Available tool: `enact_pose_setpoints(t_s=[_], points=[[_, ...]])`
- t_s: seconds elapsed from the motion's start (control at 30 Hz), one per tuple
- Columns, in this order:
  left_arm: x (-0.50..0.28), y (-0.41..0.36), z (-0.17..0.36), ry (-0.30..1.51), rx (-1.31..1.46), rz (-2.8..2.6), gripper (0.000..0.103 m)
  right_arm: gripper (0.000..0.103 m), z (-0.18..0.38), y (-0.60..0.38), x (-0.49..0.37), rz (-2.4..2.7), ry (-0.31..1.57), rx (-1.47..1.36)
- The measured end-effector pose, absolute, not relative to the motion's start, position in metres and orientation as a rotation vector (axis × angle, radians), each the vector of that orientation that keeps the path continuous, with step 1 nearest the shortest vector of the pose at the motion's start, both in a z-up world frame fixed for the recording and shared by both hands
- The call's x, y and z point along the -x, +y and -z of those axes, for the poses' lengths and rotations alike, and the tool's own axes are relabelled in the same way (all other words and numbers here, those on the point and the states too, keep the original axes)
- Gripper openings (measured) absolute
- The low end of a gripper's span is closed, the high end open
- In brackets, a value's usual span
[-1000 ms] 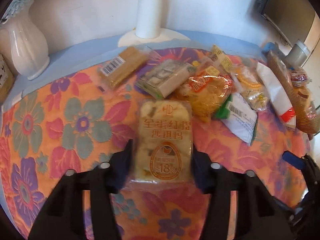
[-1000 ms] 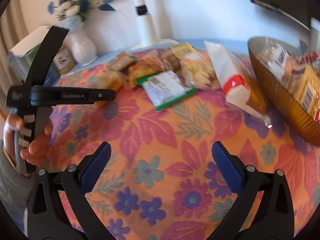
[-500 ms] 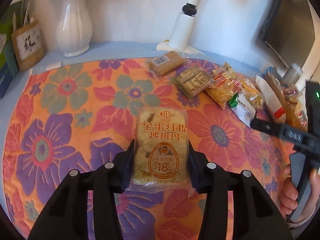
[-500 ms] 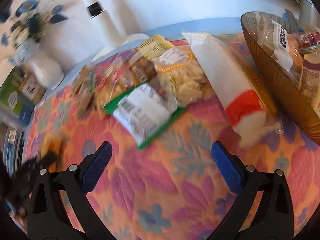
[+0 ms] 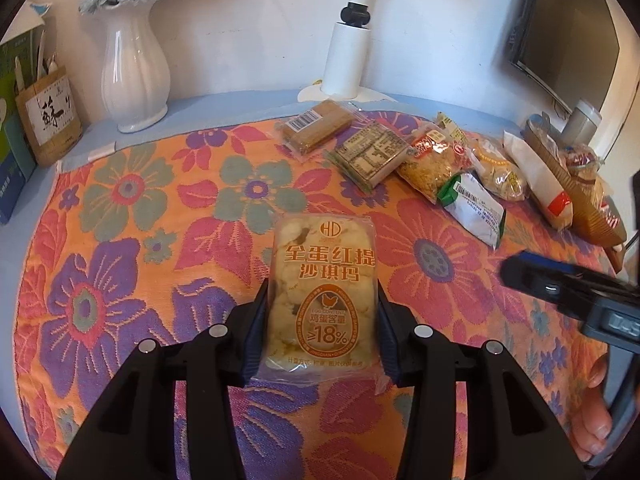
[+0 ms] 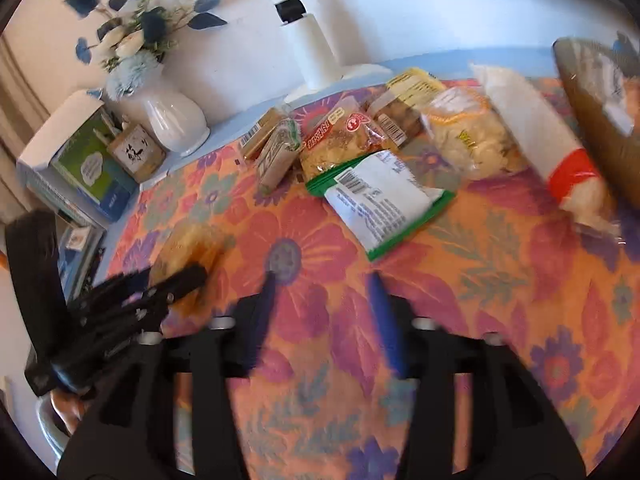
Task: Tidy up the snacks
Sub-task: 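Grasp the orange-printed sachima bag with left tool while right tool grasps the green-and-white bag, then carry the sachima bag and green-and-white bag over the amber glass bowl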
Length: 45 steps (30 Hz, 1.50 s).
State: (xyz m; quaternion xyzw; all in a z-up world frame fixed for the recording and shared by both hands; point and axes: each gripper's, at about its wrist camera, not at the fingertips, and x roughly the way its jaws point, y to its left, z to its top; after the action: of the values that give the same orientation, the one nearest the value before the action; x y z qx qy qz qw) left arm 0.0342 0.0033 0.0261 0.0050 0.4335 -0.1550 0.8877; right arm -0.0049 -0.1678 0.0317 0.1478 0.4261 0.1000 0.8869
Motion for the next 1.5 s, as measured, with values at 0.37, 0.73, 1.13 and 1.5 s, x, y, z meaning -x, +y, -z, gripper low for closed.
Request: enact_pose_setpoints(t_s=[0.37,0.73,1.13,1.5], points=[[-0.033,0.003,-0.026,0.902,-0.011,0.329,0.046,0.085,-0.042,-0.164,-0.056,-0.167,0.872,-0.098],[-0.032,0.001,-0.025,0.900,-0.011,0.343,0.048,0.052,-0.021,-0.154,-0.046,-0.137,0.950,0.007],[-0.034,-0.018,-0.016,0.947,-0.133,0.327,0.070,0.069,-0.014,-0.162,0.030,-0.080,0.912,0.039],[-0.031,-0.016,-0.016,0.947,-0.124,0.376,0.085,0.100,-0.009,-0.170,0.025,-0.101,0.963,-0.016]])
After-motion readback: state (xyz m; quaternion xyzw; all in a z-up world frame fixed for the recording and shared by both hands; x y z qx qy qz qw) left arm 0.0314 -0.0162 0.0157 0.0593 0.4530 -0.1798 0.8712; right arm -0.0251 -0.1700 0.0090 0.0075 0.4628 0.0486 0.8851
